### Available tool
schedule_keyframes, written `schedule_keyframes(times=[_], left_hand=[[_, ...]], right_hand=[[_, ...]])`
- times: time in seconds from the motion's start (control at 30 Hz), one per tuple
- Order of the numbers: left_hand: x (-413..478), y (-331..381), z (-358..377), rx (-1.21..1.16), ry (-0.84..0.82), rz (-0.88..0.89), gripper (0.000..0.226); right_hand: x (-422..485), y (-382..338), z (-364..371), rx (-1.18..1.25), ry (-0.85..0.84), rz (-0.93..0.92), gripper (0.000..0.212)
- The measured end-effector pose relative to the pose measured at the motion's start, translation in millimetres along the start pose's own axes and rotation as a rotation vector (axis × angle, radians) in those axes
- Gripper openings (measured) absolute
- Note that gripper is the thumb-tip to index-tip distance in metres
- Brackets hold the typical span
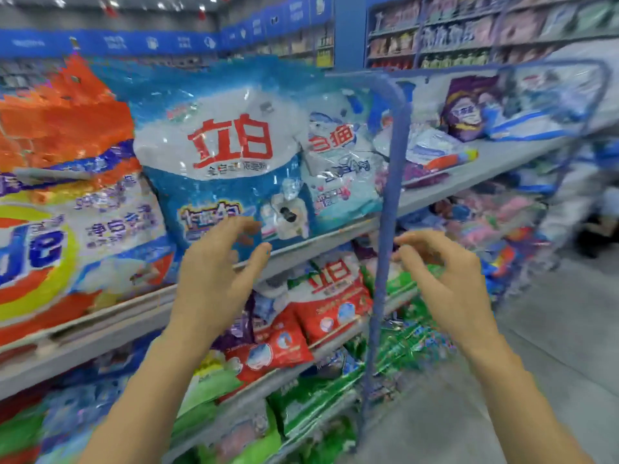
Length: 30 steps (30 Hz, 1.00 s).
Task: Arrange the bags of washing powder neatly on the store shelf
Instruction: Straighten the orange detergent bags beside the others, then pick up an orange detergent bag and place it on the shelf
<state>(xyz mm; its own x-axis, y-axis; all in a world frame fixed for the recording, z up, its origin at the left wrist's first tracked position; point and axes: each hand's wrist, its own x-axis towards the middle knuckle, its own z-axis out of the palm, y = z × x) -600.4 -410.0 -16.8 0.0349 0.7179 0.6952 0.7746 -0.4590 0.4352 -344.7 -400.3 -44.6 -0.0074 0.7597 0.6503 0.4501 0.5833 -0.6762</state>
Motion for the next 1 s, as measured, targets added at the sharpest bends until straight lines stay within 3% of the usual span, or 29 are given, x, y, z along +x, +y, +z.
schedule_keyframes(times=[0.13,0.3,0.43,0.67,0.83,0.93,1.0], left_hand=[[1.1,47.3,70.4,-0.313,0.012,-0.143,0.008],[6.7,103.3,168.9,-0.489,0.049,-0.288,0.009],[13.4,142.4,239.6,-0.511,0.0,-0.39,0.025],[54.7,172.8,311.5,-0.485,-0.027,-0.439,0.019],[96.7,160.7,351.5,-0.491,0.054,-0.405,0.021],[131.6,147.2,372.8,-0.487,0.085,-0.442,0.03],[155.5,127.9,385.0,-0.476,0.092,-0.542,0.052]], right_hand=[[-16.2,58.4,-95.3,-0.001,0.148,0.124,0.012],[-24.7,135.3,-197.3,0.122,0.284,0.254,0.025],[-19.2,192.2,-250.8,0.188,0.32,0.356,0.032],[21.1,275.0,-289.1,0.215,0.324,0.412,0.043],[64.3,329.5,-300.8,0.212,0.345,0.392,0.041],[102.5,357.2,-307.2,0.24,0.359,0.363,0.039],[136.3,371.9,-303.0,0.265,0.312,0.319,0.036]])
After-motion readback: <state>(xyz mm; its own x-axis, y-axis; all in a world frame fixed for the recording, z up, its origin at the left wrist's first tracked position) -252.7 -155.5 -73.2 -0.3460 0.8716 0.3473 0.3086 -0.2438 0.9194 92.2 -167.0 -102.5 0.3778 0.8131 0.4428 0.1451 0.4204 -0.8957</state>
